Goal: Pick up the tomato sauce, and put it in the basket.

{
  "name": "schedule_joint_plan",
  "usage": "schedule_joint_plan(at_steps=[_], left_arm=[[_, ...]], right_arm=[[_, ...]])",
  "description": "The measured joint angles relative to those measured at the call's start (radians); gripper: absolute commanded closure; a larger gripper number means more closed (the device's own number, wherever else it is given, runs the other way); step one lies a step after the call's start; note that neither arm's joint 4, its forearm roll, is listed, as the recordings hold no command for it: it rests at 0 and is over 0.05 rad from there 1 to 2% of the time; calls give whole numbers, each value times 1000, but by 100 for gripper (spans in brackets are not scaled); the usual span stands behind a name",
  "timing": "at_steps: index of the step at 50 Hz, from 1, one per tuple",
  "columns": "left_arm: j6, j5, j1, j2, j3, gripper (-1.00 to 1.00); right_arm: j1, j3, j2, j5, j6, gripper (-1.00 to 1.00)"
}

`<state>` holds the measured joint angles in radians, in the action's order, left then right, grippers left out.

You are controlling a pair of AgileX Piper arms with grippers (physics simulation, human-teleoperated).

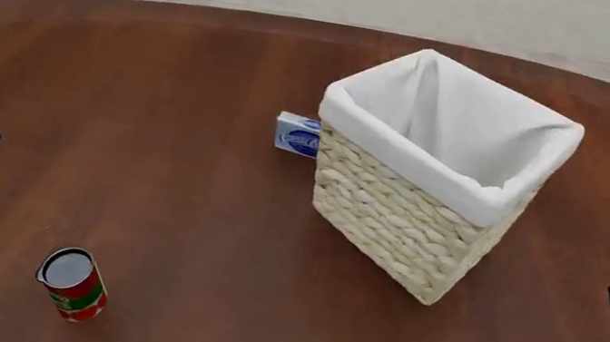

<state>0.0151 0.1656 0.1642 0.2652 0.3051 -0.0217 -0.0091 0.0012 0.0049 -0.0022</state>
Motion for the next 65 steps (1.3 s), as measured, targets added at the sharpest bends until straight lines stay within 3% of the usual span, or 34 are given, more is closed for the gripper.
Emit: schedule_joint_plan(at_steps=[13, 30, 52, 65], left_arm=[[64, 140, 73, 143, 123, -100], [88, 318, 145, 256, 205, -100], [135, 470, 173, 346, 228, -100], [160, 541, 138, 363, 243, -100]], right_arm=[[-4, -1, 0, -2, -3, -100], [-6, 1, 0, -3, -3, -100], [-14, 2, 0, -1, -2, -100], [-17, 3, 0, 0, 1, -100]])
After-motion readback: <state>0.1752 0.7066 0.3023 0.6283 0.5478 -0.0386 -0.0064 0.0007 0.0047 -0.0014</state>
